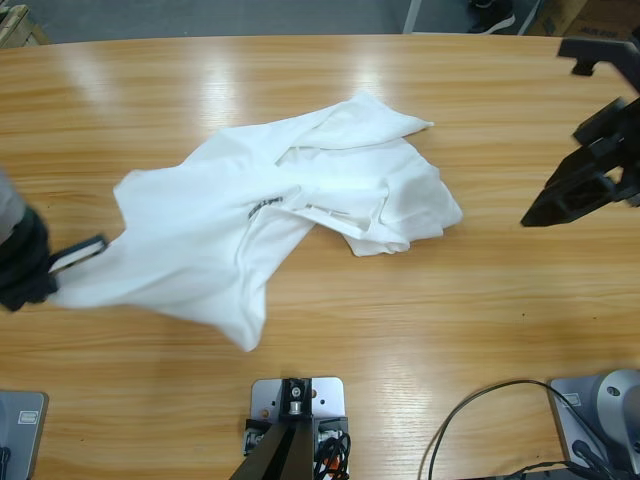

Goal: Fold clothes

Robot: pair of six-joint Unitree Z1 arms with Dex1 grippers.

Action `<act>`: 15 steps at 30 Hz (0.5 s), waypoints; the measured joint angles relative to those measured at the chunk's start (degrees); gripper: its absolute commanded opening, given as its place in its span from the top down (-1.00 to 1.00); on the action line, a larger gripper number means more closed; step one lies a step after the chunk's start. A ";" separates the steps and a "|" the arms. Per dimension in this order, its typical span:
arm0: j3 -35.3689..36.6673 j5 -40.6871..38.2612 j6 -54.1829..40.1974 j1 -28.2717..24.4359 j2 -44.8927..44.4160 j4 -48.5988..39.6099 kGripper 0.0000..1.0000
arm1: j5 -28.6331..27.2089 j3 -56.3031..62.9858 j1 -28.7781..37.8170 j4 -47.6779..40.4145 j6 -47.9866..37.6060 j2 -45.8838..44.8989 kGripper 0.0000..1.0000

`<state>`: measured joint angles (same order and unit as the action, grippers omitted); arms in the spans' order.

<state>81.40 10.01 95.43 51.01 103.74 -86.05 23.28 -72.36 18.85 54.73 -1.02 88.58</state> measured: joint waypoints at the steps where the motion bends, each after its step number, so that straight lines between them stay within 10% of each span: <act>1: -2.16 -0.17 0.47 0.62 -0.83 0.00 1.00 | 0.23 1.29 0.73 -1.34 -1.18 0.17 -0.56; 5: -5.62 -0.44 1.25 2.68 -1.63 0.05 1.00 | 0.55 6.45 2.83 -6.76 -3.84 0.48 -0.55; 7: -5.88 -0.44 1.33 3.28 -1.64 0.70 -0.70 | 0.56 7.77 3.06 -8.05 -4.41 0.62 -0.56; 8: -5.98 -0.44 1.35 3.69 -1.64 0.97 -0.94 | 0.56 8.05 3.08 -8.37 -4.66 0.62 -0.56; 15: -5.80 0.93 1.93 8.59 -2.98 1.18 -0.94 | 0.57 8.42 6.06 -10.88 -6.77 0.62 -0.76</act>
<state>75.60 10.94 97.36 59.59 100.76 -84.87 23.84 -63.94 24.91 43.86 -7.80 89.20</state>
